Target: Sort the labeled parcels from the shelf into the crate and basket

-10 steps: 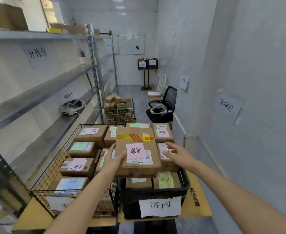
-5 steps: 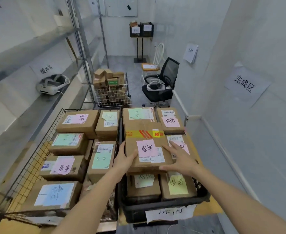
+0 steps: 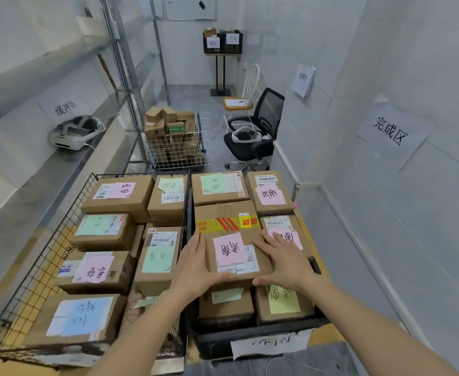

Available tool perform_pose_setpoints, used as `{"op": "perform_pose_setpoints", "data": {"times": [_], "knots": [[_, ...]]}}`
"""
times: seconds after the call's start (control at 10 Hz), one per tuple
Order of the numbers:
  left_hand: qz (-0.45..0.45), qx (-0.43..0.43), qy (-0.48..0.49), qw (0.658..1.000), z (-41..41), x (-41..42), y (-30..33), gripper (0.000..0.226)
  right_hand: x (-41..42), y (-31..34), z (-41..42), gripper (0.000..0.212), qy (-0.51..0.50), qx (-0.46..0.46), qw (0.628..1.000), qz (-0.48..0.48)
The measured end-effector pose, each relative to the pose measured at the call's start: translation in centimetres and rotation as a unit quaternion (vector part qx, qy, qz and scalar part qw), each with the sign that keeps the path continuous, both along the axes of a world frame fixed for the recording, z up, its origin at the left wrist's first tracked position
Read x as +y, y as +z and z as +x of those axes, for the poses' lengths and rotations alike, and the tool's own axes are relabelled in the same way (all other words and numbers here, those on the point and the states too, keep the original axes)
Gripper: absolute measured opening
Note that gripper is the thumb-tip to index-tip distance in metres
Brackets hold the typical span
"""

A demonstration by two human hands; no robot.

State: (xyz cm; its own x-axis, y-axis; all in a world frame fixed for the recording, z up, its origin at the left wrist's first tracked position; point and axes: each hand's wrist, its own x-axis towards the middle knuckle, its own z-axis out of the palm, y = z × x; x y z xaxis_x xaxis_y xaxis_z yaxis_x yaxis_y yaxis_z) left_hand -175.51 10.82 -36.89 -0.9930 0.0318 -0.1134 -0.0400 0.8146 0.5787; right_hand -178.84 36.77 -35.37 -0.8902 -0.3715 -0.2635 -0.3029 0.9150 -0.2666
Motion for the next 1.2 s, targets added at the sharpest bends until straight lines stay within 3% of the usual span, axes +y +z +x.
{"op": "perform_pose_setpoints", "data": {"times": [0.2,0.6,0.8,1.0,1.2], "knots": [[-0.038,-0.037,-0.031,0.998,-1.4,-1.8,0.1,0.155,-1.3,0.1,0.3,0.107,-0.022,0.004,1.0,-0.004],[-0.024,-0.024,-0.037,0.999,-1.3,-1.8,0.1,0.152,-1.5,-0.1,0.7,0.107,-0.023,0.01,1.0,-0.001],[-0.046,-0.003,-0.034,0.998,0.2,-1.9,1.6,0.126,-1.7,1.8,1.6,0.103,-0.009,0.018,0.999,-0.033],[-0.032,0.03,-0.014,0.999,3.7,-1.5,5.7,0.093,-2.6,5.7,4.3,0.084,-0.018,0.027,0.996,-0.089],[-0.067,0.073,0.056,0.994,9.0,-0.8,9.6,0.076,-2.5,9.4,8.1,0.074,0.013,0.062,0.993,-0.102]]}}
